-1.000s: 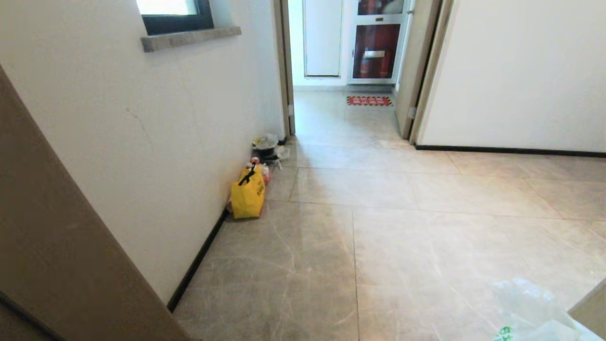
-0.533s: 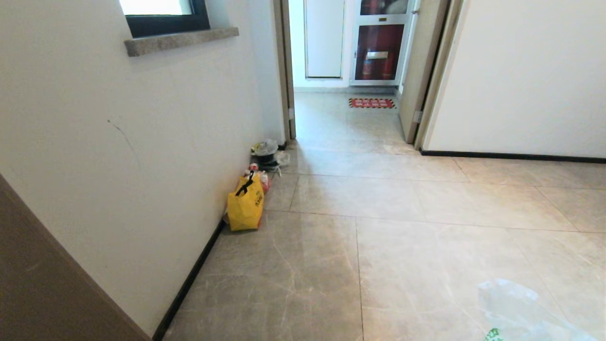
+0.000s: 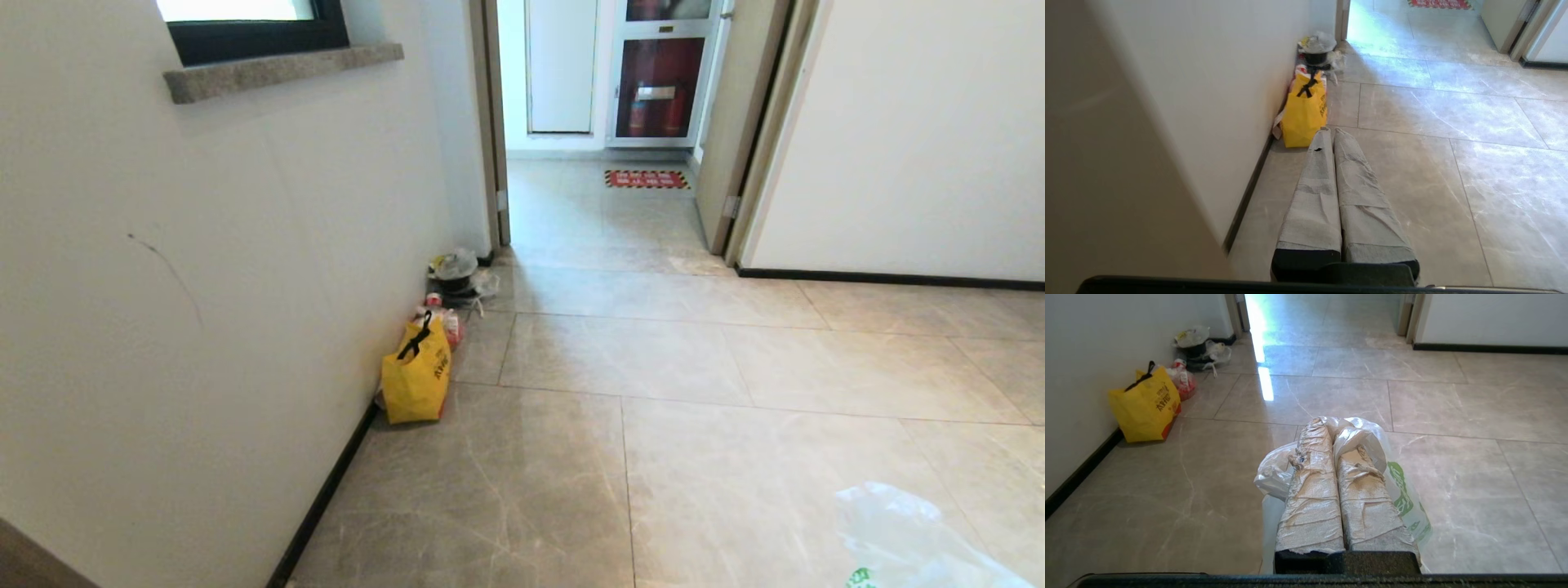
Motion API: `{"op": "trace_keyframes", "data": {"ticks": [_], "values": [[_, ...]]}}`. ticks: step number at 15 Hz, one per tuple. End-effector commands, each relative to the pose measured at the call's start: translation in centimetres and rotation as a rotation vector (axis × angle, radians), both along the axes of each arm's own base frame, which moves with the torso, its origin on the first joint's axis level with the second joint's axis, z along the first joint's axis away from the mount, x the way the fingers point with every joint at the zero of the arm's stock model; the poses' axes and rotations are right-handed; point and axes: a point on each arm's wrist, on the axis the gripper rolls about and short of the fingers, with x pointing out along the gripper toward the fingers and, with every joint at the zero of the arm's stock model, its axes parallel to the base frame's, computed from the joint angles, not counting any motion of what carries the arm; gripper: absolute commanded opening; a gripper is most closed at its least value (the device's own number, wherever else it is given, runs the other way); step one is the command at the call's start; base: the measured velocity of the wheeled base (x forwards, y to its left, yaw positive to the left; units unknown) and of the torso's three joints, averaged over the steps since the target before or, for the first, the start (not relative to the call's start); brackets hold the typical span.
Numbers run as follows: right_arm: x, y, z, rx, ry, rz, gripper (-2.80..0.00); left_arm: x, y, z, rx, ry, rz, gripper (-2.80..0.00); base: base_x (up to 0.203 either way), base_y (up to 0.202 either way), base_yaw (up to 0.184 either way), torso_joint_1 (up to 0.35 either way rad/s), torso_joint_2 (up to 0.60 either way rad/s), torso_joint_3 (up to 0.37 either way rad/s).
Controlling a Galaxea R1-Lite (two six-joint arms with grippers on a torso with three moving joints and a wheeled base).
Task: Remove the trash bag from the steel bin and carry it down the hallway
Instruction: Put the trash bag at the door
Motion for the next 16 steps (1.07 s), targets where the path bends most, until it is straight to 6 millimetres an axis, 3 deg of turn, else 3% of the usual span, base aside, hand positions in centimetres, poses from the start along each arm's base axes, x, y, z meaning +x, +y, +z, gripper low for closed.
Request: {"op": "trace_keyframes", "data": {"ticks": [1, 16], "values": [[0.0, 0.0, 0.0, 0.0, 0.0, 0.001, -2.8, 0.0, 0.0, 0.0, 0.0, 0.0, 0.0, -2.8, 0.22, 0.0, 0.002, 0.007, 0.01, 0.001], [0.0, 0.0, 0.0, -0.001, 0.0, 0.001, -2.8, 0.0, 0.0, 0.0, 0.0, 0.0, 0.0, -2.8, 0.191, 0.0, 0.0, 0.003, 0.0, 0.003]]}}
